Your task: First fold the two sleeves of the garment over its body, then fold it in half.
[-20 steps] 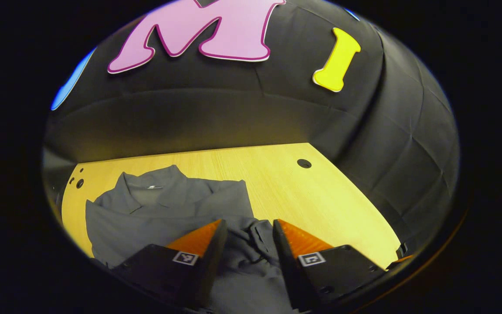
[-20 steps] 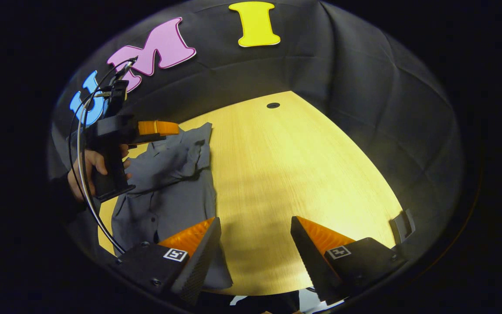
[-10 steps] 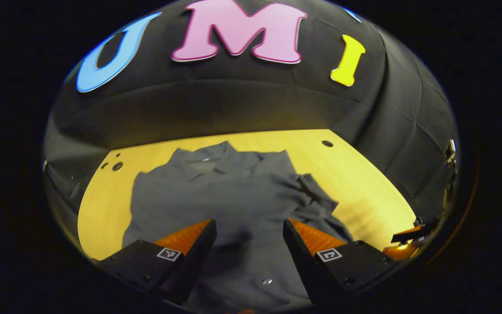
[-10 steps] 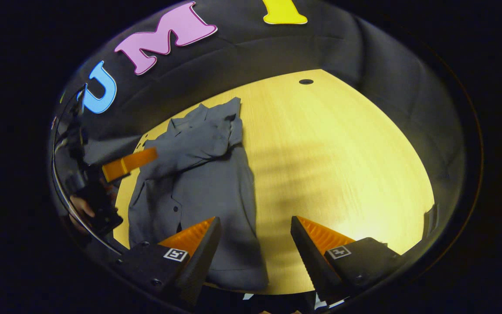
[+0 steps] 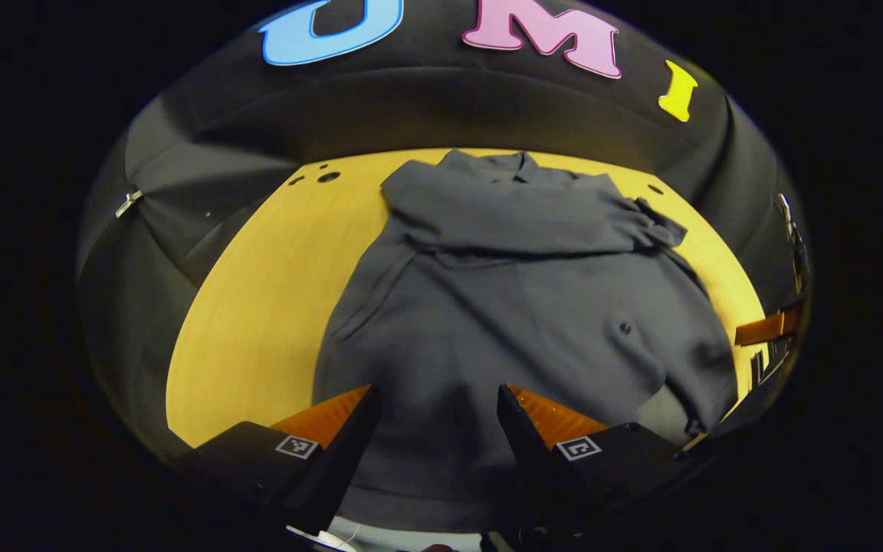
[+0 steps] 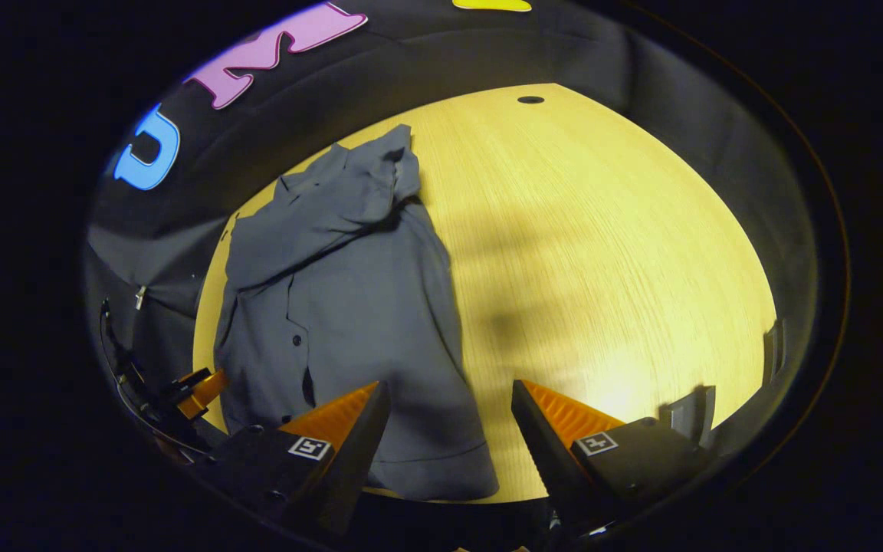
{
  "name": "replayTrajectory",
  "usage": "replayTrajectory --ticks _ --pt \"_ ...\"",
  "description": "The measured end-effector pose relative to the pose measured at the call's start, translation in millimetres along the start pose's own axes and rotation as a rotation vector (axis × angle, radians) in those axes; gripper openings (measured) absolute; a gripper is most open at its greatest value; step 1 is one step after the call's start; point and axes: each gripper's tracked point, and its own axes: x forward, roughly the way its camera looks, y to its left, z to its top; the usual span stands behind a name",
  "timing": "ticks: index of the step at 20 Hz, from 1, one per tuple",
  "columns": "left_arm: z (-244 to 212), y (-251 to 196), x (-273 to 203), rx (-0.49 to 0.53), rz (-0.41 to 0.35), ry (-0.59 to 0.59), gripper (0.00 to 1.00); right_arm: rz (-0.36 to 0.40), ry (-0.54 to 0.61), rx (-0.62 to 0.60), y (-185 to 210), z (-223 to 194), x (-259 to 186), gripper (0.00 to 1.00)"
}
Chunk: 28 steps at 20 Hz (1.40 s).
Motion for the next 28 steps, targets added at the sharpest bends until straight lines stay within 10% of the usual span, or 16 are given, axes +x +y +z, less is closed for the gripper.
replayTrajectory --ticks 14,28 --pt "-69.8 61.5 -8.1 0.005 0.025 0.081 0.99 -0.102 0.076 0.007 16.0 -62.6 12.1 0.99" --pt "-64.8 6.4 -4.5 0.086 -0.124 0.102 0.85 -0.091 0.141 -0.108 76.2 -78.0 30.0 0.97"
